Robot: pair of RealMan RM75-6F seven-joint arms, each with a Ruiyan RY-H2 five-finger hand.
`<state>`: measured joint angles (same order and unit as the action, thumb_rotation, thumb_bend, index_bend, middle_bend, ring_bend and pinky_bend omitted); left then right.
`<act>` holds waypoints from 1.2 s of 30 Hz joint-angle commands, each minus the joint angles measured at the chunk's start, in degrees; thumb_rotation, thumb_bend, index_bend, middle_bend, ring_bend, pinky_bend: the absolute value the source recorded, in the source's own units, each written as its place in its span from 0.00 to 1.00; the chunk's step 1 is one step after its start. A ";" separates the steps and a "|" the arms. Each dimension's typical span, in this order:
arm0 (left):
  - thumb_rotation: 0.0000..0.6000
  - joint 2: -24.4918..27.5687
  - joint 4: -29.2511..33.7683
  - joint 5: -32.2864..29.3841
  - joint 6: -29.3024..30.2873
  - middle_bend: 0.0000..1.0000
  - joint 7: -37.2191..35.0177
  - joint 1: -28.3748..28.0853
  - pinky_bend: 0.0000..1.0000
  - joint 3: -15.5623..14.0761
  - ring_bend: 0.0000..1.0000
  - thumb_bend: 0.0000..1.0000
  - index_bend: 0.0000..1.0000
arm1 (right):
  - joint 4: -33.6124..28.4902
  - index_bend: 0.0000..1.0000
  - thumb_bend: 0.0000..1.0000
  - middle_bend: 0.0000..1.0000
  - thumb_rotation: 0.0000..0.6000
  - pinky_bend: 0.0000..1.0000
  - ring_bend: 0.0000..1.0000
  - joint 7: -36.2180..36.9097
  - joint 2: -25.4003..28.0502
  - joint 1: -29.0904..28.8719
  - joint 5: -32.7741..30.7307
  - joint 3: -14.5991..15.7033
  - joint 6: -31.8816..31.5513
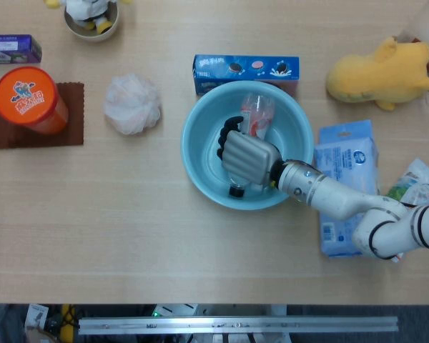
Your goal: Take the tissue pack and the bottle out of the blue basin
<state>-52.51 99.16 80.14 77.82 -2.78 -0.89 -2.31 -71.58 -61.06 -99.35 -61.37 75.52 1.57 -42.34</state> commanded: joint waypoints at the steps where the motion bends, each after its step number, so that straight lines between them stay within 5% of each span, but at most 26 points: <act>1: 1.00 0.04 0.07 0.00 0.00 0.20 0.04 -0.01 0.10 0.01 0.14 0.32 0.24 | 0.11 0.47 0.29 0.49 1.00 0.47 0.42 0.43 -0.05 0.14 0.13 -0.12 -0.13; 12: 1.00 0.15 0.43 0.07 0.06 0.20 0.43 -0.07 0.10 0.08 0.14 0.32 0.24 | -0.27 0.59 0.38 0.57 1.00 0.61 0.54 4.69 0.69 0.68 2.58 -0.72 -1.49; 22: 1.00 0.40 0.91 -0.05 0.00 0.20 0.92 -0.25 0.10 0.24 0.14 0.32 0.24 | -2.88 0.61 0.39 0.59 1.00 0.63 0.57 8.67 2.73 1.33 5.17 -2.02 -4.01; 36: 1.00 0.78 2.05 0.94 0.39 0.20 1.74 -0.70 0.10 0.43 0.14 0.32 0.24 | -18.63 0.61 0.38 0.59 1.00 0.63 0.57 16.12 18.96 8.31 9.60 -2.77 -15.81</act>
<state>-51.73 101.19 81.05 78.21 -1.07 -1.57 -1.89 -88.00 -46.90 -83.15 -55.06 84.02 -1.44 -55.78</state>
